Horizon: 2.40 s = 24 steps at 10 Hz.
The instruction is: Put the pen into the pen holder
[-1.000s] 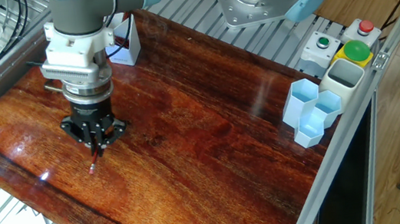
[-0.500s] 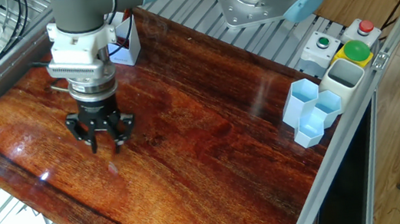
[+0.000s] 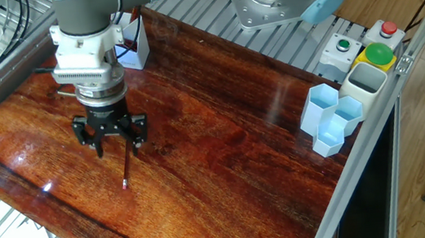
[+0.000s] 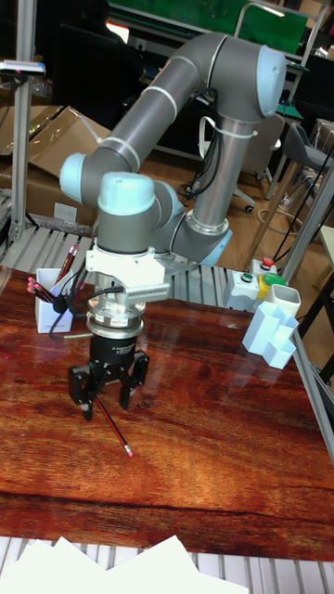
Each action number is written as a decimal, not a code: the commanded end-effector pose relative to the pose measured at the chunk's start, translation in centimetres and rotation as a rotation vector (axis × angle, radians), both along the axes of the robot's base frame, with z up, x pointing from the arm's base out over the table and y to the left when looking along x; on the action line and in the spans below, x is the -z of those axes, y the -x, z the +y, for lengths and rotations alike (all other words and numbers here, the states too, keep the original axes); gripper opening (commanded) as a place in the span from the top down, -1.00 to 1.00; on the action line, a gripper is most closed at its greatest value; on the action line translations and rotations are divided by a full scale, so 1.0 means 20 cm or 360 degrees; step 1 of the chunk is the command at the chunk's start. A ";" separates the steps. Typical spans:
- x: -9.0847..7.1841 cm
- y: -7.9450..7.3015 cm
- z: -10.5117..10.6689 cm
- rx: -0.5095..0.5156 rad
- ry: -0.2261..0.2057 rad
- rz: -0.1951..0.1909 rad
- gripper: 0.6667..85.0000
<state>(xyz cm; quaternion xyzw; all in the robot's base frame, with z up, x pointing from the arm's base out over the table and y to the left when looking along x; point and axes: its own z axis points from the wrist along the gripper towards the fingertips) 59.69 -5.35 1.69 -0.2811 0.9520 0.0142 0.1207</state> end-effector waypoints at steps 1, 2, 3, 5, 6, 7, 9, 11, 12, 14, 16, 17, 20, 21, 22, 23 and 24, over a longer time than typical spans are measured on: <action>-0.04 0.12 -0.09 0.0121 0.0142 0.0225 -0.53; -0.07 0.11 -0.08 0.0157 0.0176 0.0278 -0.53; -0.11 0.10 -0.04 0.0208 0.0208 0.0360 -0.53; -0.18 0.11 0.06 0.0258 0.0244 0.0531 -0.51; -0.17 0.09 0.15 0.0265 0.0205 0.0574 -0.51; -0.16 0.06 0.22 0.0285 0.0199 0.0628 -0.51; -0.14 0.03 0.15 0.0281 0.0367 0.0698 -0.46; -0.18 0.17 0.09 0.0454 0.0518 0.0908 -0.46; -0.19 0.21 0.06 0.0448 0.0573 0.0965 -0.42; -0.21 0.16 -0.07 0.0284 0.0685 0.0898 -0.32; -0.29 0.33 0.00 0.0290 0.0635 0.1117 -0.19; -0.33 0.36 -0.05 0.0215 0.0701 0.1196 -0.22; -0.21 0.27 0.01 0.0181 0.0691 0.1188 -0.38; -0.18 0.25 -0.01 0.0172 0.0713 0.1170 -0.39; -0.18 0.25 -0.01 0.0171 0.0725 0.1178 -0.39; -0.20 0.27 -0.03 0.0177 0.0746 0.1205 -0.38; -0.22 0.31 -0.02 0.0171 0.0744 0.1261 -0.37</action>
